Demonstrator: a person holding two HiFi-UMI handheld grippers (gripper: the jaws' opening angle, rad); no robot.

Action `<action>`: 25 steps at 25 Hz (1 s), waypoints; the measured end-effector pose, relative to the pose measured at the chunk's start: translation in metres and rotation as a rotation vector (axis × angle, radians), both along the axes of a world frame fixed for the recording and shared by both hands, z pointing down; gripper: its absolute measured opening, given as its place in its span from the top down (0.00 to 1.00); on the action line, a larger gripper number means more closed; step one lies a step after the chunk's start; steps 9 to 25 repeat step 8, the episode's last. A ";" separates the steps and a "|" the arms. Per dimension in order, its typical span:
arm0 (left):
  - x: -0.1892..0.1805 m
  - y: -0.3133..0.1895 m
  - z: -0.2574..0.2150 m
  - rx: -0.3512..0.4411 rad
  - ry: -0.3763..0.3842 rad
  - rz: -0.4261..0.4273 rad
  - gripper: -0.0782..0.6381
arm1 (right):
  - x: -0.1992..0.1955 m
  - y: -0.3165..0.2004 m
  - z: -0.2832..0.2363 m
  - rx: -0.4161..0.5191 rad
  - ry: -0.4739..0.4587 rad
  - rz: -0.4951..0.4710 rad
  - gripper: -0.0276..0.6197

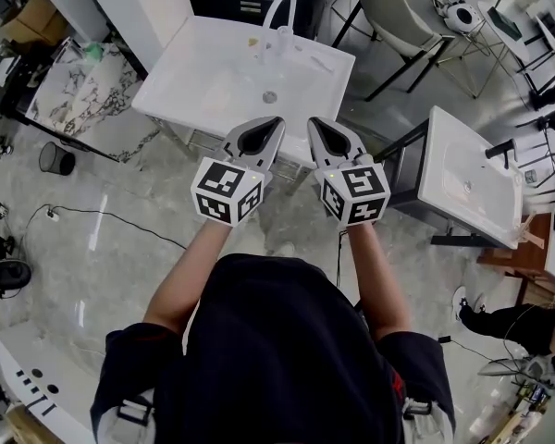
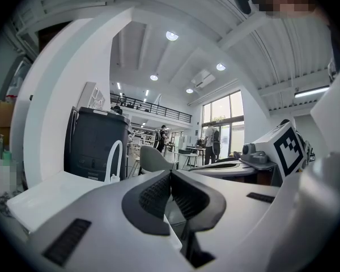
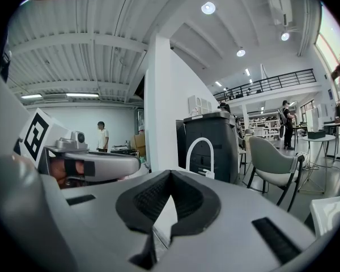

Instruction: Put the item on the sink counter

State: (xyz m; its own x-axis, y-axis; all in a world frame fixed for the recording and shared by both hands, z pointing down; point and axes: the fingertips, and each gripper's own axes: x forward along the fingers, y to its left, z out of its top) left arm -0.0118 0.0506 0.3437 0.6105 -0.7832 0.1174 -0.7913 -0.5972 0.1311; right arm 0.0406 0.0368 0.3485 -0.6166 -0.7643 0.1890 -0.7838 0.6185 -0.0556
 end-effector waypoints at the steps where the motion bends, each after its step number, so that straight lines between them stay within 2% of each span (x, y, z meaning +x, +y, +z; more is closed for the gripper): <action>1: 0.001 0.001 0.000 -0.001 -0.001 0.000 0.87 | 0.001 0.001 0.000 -0.001 0.000 -0.001 0.91; 25: 0.009 0.009 -0.001 0.002 -0.004 0.004 0.87 | 0.005 0.009 -0.001 0.000 -0.007 -0.002 0.91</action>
